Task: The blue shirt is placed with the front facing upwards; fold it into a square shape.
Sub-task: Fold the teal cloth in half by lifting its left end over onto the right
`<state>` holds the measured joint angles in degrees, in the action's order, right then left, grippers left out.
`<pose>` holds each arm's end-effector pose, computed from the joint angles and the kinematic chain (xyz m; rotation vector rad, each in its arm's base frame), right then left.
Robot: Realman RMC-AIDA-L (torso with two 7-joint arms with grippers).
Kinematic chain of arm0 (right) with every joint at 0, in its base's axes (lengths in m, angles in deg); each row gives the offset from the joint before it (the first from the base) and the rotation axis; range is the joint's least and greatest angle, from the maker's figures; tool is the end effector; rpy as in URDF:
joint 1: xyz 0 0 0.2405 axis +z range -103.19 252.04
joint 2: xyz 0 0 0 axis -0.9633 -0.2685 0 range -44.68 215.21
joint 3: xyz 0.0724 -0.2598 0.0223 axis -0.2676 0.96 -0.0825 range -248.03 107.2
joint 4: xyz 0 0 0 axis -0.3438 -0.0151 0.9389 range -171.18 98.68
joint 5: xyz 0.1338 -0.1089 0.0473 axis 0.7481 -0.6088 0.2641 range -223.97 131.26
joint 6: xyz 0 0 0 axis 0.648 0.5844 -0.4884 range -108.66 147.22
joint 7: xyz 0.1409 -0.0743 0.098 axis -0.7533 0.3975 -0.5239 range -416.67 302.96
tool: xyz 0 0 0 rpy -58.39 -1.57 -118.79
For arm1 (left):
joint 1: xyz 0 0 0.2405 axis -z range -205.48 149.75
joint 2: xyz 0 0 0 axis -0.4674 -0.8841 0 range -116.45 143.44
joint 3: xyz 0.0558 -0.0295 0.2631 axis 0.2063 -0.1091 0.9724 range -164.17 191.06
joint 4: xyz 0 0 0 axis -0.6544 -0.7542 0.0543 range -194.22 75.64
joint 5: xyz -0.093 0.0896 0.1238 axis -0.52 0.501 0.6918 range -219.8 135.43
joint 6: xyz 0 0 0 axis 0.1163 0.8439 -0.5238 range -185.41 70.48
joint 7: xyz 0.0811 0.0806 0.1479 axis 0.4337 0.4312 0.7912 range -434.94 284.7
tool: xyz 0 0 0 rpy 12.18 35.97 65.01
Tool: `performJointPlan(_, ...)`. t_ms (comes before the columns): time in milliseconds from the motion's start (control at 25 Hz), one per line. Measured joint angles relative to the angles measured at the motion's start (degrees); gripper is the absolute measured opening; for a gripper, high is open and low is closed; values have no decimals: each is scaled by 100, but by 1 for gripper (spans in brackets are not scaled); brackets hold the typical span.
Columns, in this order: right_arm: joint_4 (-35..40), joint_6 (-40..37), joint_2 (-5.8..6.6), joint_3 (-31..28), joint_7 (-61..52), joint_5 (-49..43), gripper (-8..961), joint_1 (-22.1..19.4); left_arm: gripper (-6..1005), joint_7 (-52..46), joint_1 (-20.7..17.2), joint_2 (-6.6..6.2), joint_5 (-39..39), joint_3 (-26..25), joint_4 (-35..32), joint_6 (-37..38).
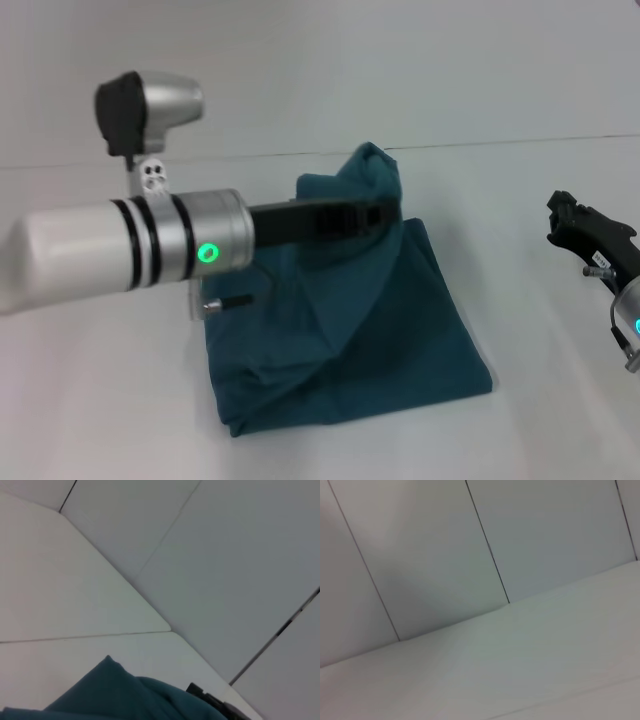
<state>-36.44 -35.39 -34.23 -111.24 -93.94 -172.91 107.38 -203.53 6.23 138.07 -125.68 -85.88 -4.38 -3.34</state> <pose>0.3283 0.3949 -0.0247 -1.5902 0.9980 0.7844 -0.1158 0.3773 -0.1073 -2.5398 -1.1861 -0.7816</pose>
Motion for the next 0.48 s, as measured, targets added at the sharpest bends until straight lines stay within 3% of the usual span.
performJointPlan(280,2,0,6,-4,26,0,41,23,185,487,199,6,-683,569,-605,-489)
performJointPlan(480,2,31,6,21,32,0,42,52,188,1506,464,5,-1800,1096,-1383,-798)
